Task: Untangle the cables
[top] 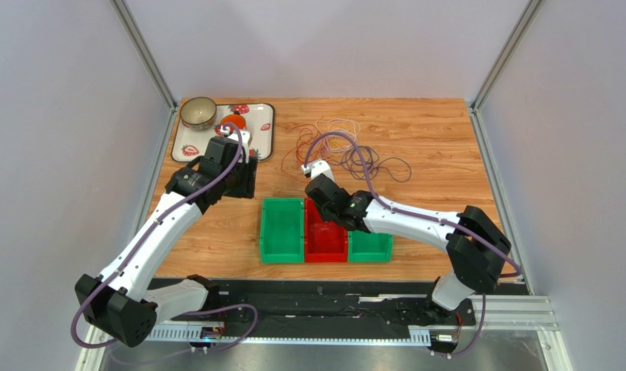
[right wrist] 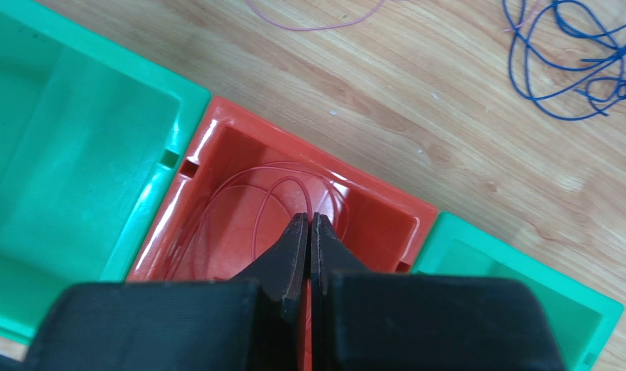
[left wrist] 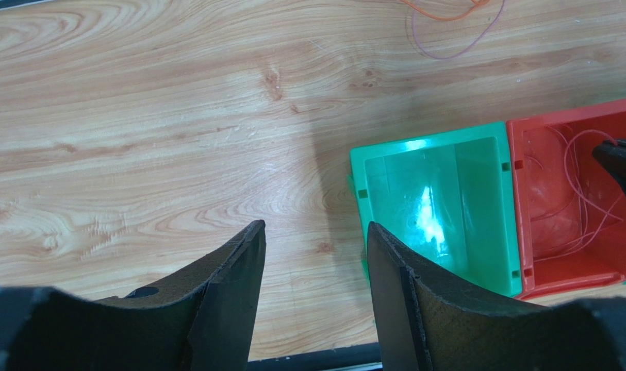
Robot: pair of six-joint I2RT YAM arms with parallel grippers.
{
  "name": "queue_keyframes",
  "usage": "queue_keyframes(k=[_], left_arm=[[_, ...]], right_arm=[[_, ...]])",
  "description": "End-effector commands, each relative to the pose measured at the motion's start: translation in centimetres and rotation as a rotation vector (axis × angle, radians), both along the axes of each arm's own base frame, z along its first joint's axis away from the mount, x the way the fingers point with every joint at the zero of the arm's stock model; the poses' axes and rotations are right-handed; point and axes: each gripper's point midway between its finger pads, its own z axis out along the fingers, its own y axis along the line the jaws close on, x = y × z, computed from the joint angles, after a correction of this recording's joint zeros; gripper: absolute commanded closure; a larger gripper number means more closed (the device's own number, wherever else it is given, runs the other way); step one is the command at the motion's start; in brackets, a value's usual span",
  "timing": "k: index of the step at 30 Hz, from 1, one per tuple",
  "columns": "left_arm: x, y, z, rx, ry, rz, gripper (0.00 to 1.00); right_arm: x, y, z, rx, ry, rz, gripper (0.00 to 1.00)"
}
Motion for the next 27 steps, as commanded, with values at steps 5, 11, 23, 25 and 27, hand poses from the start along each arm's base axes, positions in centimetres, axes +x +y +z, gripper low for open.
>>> queue_keyframes(k=[5, 11, 23, 25, 27], left_arm=[[0.3, -0.1, 0.9, -0.011, -0.043, -0.017, 0.41], [0.2, -0.1, 1.0, -0.014, -0.043, -0.021, 0.41], [0.1, -0.3, 1.2, -0.025, -0.050, -0.031, 0.41], [0.1, -0.3, 1.2, -0.027, -0.049, -0.033, 0.41], [0.0, -0.4, 1.2, -0.029, -0.048, -0.035, 0.41]], right_arm=[[-0.8, 1.3, -1.2, 0.070, 0.051, 0.014, 1.00], [0.0, 1.8, -1.2, 0.041, 0.049, -0.009, 0.97], [1.1, 0.1, 2.7, -0.066, 0.000, -0.061, 0.69], [1.4, -0.1, 3.9, -0.072, -0.020, -0.069, 0.65], [1.6, -0.8, 4.2, -0.111, -0.029, -0.078, 0.60]])
